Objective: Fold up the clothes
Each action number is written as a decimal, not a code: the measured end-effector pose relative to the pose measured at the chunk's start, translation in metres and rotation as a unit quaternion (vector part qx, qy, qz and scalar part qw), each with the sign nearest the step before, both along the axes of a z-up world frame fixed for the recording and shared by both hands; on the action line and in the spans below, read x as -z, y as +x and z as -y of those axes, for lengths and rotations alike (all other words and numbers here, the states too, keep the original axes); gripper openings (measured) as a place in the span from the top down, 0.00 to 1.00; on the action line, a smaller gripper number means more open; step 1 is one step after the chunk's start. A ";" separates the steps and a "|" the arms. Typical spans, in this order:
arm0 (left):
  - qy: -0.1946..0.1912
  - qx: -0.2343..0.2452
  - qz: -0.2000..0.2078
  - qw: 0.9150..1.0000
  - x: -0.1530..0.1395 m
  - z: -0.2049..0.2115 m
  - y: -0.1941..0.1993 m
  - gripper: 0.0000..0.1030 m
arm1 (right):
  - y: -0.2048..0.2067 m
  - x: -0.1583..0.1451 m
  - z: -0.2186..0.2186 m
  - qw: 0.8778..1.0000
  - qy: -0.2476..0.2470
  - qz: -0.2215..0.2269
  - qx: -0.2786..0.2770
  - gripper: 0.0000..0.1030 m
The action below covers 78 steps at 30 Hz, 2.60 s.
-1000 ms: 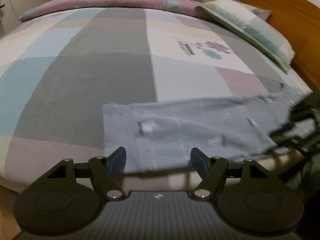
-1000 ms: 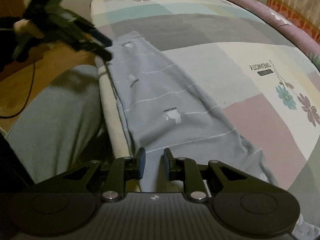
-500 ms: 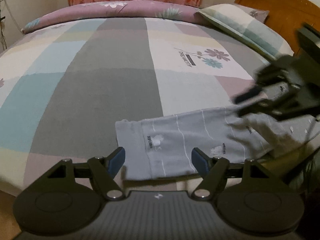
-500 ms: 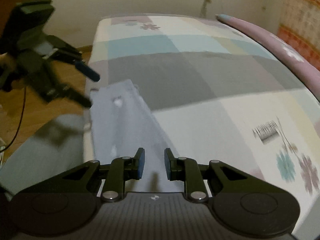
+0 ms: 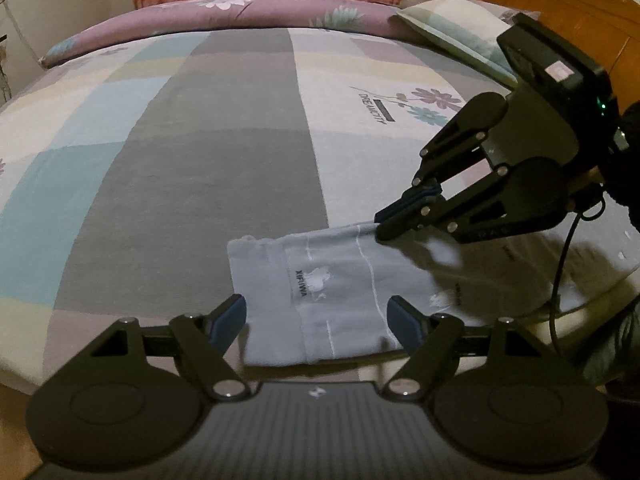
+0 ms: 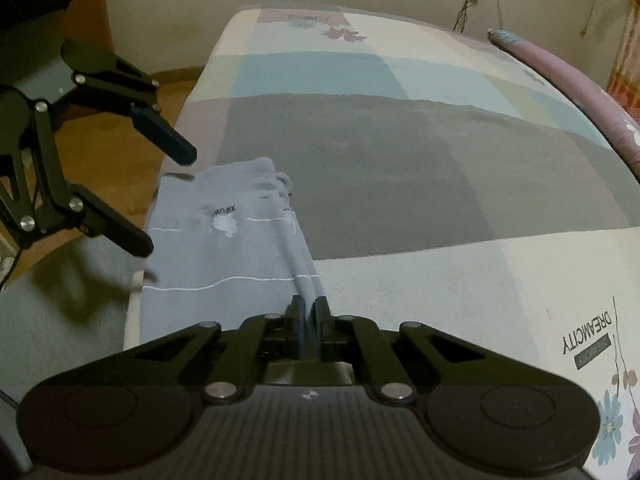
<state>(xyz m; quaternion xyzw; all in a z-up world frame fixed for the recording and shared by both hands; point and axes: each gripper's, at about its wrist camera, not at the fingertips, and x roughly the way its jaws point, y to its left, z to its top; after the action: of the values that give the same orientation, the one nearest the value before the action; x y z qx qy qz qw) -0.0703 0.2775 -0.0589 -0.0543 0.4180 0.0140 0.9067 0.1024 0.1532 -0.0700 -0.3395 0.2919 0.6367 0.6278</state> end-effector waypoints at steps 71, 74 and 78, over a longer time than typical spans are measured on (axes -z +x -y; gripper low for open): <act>0.069 0.067 -0.015 0.995 -0.035 0.136 0.068 0.17 | -0.033 -0.011 0.633 0.612 0.241 -0.158 0.737 0.51; 0.061 0.084 -0.010 0.995 -0.040 0.159 0.080 0.17 | -0.023 0.011 0.673 0.555 0.293 -0.201 0.752 0.48; 0.057 0.095 -0.014 0.994 -0.042 0.184 0.092 0.17 | -0.006 0.041 0.690 0.512 0.318 -0.266 0.752 0.44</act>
<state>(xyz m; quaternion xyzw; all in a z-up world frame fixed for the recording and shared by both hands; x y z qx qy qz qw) 0.0216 0.0931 -0.0170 0.0376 0.4326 -0.0478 0.8996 0.0967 -0.5370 -0.1106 0.4150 0.3690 0.0372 0.8308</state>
